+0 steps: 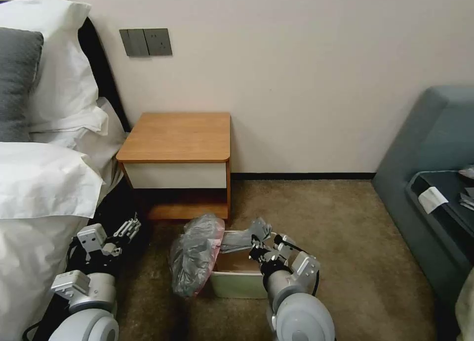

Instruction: Pick up the garbage bag from the table and place it over the trash can.

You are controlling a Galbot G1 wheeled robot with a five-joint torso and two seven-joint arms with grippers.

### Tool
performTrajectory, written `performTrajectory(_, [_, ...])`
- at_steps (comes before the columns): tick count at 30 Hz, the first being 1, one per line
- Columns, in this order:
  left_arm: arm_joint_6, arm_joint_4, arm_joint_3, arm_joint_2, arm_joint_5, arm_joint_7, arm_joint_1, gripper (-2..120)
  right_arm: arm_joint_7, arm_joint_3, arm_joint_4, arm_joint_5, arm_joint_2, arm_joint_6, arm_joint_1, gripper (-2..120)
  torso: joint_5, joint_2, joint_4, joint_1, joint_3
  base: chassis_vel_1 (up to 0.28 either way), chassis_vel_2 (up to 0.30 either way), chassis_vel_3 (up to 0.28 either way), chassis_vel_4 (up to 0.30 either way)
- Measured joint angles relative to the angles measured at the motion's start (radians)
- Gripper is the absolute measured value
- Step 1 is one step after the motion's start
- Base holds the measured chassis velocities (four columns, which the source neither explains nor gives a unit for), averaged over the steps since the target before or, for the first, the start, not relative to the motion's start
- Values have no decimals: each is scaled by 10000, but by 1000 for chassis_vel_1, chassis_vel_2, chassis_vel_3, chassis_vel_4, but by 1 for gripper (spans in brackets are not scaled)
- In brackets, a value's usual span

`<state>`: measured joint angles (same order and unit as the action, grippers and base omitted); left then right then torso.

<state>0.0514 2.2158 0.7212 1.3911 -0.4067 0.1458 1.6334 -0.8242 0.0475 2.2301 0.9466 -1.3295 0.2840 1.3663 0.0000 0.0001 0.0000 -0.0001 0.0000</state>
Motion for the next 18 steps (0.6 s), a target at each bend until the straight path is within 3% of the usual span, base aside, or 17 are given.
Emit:
performTrajectory(6, [-3, -88, -103, 59, 107, -36, -48, 91, -333, 14, 65, 110, -12, 382, -95, 26, 0, 0, 0, 0, 0, 0, 0, 0, 0])
performTrajectory(18, [46, -157, -284, 209, 180, -105, -216, 91, -1026, -37, 880, 456, 775, 1418, 176, 72, 1, -1, 0, 0, 0, 0, 0, 0, 0])
